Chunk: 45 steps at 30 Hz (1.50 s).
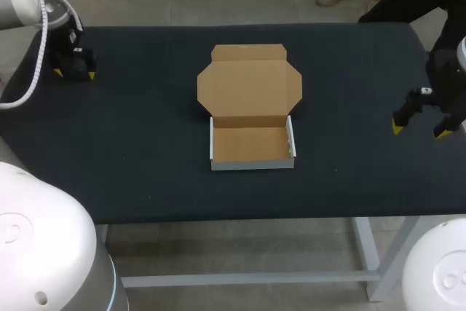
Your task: Assemble the packaging by folding the flat box into shape, placing the metal phone stand inside, and closing the box properly
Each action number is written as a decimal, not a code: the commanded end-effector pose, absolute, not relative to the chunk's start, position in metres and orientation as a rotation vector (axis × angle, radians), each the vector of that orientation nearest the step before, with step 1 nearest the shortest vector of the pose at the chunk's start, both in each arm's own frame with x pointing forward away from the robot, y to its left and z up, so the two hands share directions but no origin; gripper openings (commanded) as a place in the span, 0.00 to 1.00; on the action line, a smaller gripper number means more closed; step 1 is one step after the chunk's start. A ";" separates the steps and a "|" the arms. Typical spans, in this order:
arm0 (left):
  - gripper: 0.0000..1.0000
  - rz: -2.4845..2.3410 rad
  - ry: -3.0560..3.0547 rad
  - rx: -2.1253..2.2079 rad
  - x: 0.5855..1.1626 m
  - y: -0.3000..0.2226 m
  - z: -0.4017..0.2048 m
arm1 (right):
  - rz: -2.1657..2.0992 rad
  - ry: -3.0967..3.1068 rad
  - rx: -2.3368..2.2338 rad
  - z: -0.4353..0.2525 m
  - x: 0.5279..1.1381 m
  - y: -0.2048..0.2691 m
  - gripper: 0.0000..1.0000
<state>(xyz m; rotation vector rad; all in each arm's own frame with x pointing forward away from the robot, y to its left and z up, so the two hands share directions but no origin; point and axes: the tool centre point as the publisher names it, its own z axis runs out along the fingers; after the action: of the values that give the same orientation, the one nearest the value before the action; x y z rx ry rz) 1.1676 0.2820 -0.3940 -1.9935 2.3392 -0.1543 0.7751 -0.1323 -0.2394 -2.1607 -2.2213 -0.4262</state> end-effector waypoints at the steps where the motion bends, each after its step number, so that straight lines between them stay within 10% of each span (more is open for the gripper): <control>1: 1.00 -0.145 2.348 -1.996 1.173 0.281 -0.395 | -0.420 -2.220 -2.160 -0.237 0.774 -0.132 1.00; 45: 1.00 -0.153 2.363 -1.973 1.192 0.278 -0.397 | -0.420 -2.220 -2.160 -0.237 0.774 -0.132 1.00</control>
<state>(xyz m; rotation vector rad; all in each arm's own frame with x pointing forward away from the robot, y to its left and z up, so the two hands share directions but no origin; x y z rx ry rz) 1.1855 0.2770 -0.3950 -1.9660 2.3554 -0.1649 0.7750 -0.1323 -0.2393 -2.1609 -2.2213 -0.4260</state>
